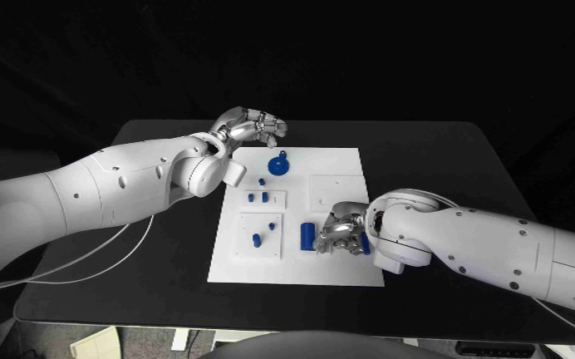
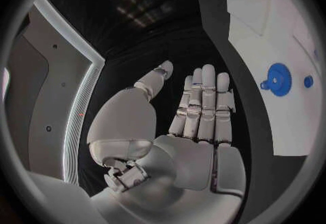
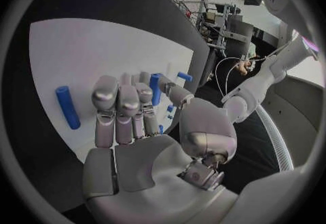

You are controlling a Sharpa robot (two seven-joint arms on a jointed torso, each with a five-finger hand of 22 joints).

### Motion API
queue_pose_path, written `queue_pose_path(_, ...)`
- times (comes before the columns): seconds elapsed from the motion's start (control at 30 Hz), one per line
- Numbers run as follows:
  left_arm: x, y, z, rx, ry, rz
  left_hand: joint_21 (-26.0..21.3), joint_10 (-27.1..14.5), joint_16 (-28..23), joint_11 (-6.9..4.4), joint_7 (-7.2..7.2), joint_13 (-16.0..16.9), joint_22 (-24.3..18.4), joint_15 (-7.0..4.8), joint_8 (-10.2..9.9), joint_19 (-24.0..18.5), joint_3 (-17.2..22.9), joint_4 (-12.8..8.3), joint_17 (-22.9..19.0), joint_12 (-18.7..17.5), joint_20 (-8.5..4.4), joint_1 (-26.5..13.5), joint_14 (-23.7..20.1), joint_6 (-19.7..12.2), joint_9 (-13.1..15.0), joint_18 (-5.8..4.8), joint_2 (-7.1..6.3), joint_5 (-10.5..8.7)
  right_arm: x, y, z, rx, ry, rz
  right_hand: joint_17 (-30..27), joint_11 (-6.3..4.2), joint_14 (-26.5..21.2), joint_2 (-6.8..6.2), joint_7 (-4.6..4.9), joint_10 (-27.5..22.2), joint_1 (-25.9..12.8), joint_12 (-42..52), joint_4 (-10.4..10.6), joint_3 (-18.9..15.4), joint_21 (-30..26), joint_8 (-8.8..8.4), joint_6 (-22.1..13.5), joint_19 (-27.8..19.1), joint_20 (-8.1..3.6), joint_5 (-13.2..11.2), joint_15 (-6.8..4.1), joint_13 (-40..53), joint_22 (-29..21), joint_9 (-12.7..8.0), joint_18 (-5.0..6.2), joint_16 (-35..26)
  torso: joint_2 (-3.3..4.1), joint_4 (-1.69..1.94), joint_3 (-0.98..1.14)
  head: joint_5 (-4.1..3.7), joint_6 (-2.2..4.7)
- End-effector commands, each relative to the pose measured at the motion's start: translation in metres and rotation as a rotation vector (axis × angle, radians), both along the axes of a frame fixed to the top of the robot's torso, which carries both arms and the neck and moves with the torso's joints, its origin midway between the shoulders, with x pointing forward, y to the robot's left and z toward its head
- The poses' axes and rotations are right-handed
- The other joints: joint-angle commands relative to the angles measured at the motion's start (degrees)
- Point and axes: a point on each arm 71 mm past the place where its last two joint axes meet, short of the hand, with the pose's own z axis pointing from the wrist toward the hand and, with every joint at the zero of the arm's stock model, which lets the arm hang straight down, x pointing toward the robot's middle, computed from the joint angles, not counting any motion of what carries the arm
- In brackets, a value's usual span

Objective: Assemble the parts on the task board

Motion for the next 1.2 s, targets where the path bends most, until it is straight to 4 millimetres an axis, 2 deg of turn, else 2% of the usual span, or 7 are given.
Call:
queue_pose_path(0.03,0.000,-0.001,0.001,-0.006,-0.004,-0.014,-0.31,-0.26,-0.25,0.08,0.08,-0.08,0.08,0.20,0.24,-0.02,-0.02,0.31,0.09,0.09,0.04,-0.49,0.38,-0.23,-0.07,1.16,0.12,-0.04,-0.002,0.000,-0.002,-0.018,0.007,0.016,0.08,0.00,0.23,-0.14,-0.02,0.59,-0.20,-0.22,-0.49,-0.09,0.21,-0.37,0.13,0.09,0.45,0.47,-0.15,0.07,0.85,-0.08,6.55,-0.30,0.01,0.00,0.02,0.03,-0.02)
queue_pose_path(0.23,0.000,-0.002,0.001,-0.006,-0.003,-0.014,-0.32,-0.26,-0.27,0.08,0.07,-0.08,0.09,0.20,0.24,-0.01,-0.02,0.31,0.11,0.09,0.05,-0.48,0.39,-0.23,-0.07,1.17,0.13,-0.04,-0.001,-0.002,-0.002,-0.008,-0.001,0.006,0.13,0.05,0.26,-1.45,0.01,0.61,-1.06,-0.29,-1.12,-1.33,0.24,-0.50,0.14,0.14,0.50,0.59,-0.12,0.16,0.81,-0.09,6.55,-0.37,-0.01,0.03,0.00,-0.01,-0.01)
queue_pose_path(0.47,0.000,-0.001,0.001,-0.005,-0.003,-0.013,-0.33,-0.26,-0.29,0.08,0.08,-0.09,0.11,0.20,0.24,-0.01,-0.02,0.31,0.12,0.09,0.05,-0.48,0.40,-0.24,-0.07,1.17,0.12,-0.03,-0.003,-0.009,0.000,0.043,-0.001,0.001,0.17,-0.01,0.26,-3.76,-0.02,0.50,-1.56,-0.46,-1.62,-3.06,-0.04,-0.73,0.05,0.07,0.27,-3.06,-0.21,0.33,0.60,-0.08,6.55,-0.61,0.02,0.01,0.04,0.03,0.11)
queue_pose_path(0.6,0.000,0.000,0.001,-0.005,-0.003,-0.012,-0.34,-0.26,-0.30,0.08,0.08,-0.09,0.13,0.20,0.24,-0.01,-0.02,0.31,0.13,0.09,0.05,-0.48,0.40,-0.24,-0.08,1.17,0.12,-0.03,-0.005,-0.021,0.004,0.098,-0.008,-0.033,0.12,0.05,0.24,-4.03,0.06,0.40,-1.09,-0.52,-1.64,-2.94,-0.20,-0.94,-0.32,0.04,0.17,-3.17,-0.21,0.39,0.50,-0.09,6.55,-0.76,0.00,0.00,0.05,0.02,0.18)
queue_pose_path(0.73,0.000,0.001,0.001,-0.003,-0.003,-0.009,-0.35,-0.26,-0.31,0.08,0.08,-0.09,0.13,0.20,0.24,-0.01,-0.03,0.31,0.14,0.09,0.05,-0.49,0.40,-0.25,-0.08,1.17,0.11,-0.04,0.000,-0.038,0.015,0.102,-0.044,-0.063,0.11,0.54,0.36,-4.37,0.60,0.41,0.11,-0.38,-1.93,-2.88,-0.35,-1.89,-2.26,0.19,-0.01,-2.76,0.19,0.58,0.39,-0.22,6.55,-0.88,-0.02,-0.07,0.05,0.09,0.22)
queue_pose_path(1.0,0.000,0.002,0.001,-0.004,-0.004,-0.010,-0.37,-0.24,-0.33,0.08,0.09,-0.09,0.16,0.20,0.23,-0.01,-0.06,0.33,0.16,0.10,0.06,-0.54,0.41,-0.28,-0.09,1.16,0.07,-0.07,0.010,-0.076,0.025,0.027,-0.104,-0.101,0.20,0.81,0.51,-4.07,0.87,0.53,2.00,-0.23,-2.58,-2.88,-0.37,-2.02,-2.80,0.37,-0.05,-2.96,0.48,0.75,0.39,0.09,6.55,-0.89,-0.02,-0.06,0.07,-0.15,0.63)
queue_pose_path(1.2,-0.001,0.003,0.001,-0.004,-0.003,-0.009,-0.38,-0.22,-0.34,0.07,0.10,-0.09,0.18,0.20,0.22,0.00,-0.07,0.34,0.18,0.12,0.06,-0.56,0.41,-0.30,-0.09,1.16,0.07,-0.09,0.011,-0.092,0.027,-0.060,-0.168,-0.094,0.30,0.77,0.63,-3.86,0.80,0.74,3.09,-0.11,-2.85,-2.59,-0.30,-1.74,-2.36,0.48,0.04,-3.43,0.49,0.82,0.45,0.38,6.55,-0.81,0.00,-0.09,0.10,-0.47,0.82)
